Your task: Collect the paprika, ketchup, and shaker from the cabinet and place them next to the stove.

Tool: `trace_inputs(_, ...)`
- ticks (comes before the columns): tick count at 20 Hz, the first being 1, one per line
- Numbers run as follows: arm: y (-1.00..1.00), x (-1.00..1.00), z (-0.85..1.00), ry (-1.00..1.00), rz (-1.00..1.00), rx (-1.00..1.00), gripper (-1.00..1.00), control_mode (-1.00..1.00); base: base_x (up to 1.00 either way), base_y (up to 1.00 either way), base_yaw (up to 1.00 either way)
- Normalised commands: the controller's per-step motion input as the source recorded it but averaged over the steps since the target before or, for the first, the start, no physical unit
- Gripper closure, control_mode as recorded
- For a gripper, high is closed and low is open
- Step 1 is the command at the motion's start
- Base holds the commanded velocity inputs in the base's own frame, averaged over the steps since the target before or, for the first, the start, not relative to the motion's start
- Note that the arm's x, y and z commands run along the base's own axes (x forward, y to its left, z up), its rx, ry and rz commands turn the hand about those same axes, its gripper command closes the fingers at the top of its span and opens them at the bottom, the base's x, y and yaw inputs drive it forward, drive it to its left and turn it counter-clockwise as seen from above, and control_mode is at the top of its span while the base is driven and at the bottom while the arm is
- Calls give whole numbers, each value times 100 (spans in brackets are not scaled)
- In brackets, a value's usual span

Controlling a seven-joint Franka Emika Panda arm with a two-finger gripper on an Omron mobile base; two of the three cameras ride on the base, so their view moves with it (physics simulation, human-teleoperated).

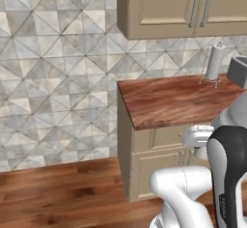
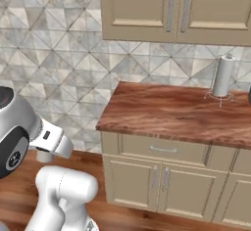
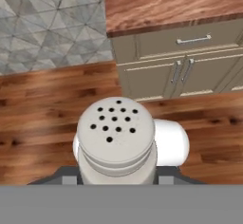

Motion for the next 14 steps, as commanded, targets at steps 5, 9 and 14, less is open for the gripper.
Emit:
trace_inputs(5, 0, 0, 0, 0, 0, 0, 100, 100, 28, -84, -18)
trace_inputs(9, 0, 0, 0, 0, 0, 0, 100, 100, 22, -89, -17)
trace_inputs(14, 0, 0, 0, 0, 0, 0, 100, 100, 20, -90, -15)
